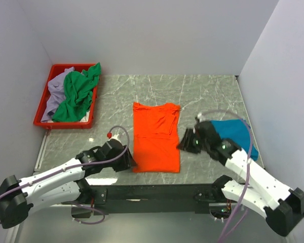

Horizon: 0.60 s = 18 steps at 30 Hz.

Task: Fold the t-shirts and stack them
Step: Fold the tshirt

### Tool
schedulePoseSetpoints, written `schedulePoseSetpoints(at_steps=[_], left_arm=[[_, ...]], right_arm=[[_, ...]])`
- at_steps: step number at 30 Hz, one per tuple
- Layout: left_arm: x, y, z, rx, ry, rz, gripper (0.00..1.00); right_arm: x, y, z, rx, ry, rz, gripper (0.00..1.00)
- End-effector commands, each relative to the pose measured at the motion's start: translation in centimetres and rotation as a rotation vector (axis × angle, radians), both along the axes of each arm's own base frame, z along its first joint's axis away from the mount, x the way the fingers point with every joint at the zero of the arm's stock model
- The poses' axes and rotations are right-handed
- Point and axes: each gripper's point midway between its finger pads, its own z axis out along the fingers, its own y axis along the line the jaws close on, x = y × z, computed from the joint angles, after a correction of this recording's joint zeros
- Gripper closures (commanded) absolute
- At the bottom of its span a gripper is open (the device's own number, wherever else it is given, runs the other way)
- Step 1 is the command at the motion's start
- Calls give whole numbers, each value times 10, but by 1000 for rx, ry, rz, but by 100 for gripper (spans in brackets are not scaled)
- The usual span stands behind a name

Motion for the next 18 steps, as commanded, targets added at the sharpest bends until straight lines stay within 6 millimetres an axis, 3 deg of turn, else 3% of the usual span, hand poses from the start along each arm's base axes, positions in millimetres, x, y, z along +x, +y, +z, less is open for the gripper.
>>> schedulePoseSetpoints(at_steps=[1, 3, 4, 5, 6, 7, 8, 9, 12, 14, 15, 17, 18], left_arm=[[21, -4, 42, -3, -134, 0, 48], [30, -5, 51, 15, -166, 4, 48], [33, -6, 53, 18, -173, 2, 48], [36, -8, 55, 18, -179, -1, 48], [41, -10, 60, 15, -194, 0, 49], [44, -11, 63, 8, -204, 3, 49], [47, -14, 67, -1, -214, 1, 49], [52, -16, 72, -17, -232, 6, 49], [59, -19, 73, -34, -239, 5, 50], [61, -23, 71, -48, -235, 2, 50], [62, -24, 69, -48, -230, 1, 51], [64, -25, 64, -54, -230, 4, 51], [66, -25, 63, -53, -231, 8, 51]], right_arm=[[72, 0, 63, -8, -185, -128, 57], [101, -2, 73, -5, -197, -164, 58], [123, -8, 58, -45, -149, -199, 60], [142, -3, 77, -37, -182, -201, 60], [156, -3, 76, -60, -179, -212, 61], [173, -3, 56, -97, -122, -216, 62], [190, 0, 68, -101, -143, -218, 63], [204, -2, 47, -151, -97, -238, 63], [232, 2, 48, -170, -93, -247, 63], [251, 4, 36, -199, -80, -261, 63], [258, 6, 21, -213, -48, -257, 63], [274, 15, 22, -198, -65, -244, 63], [278, 19, 3, -212, -27, -233, 63]])
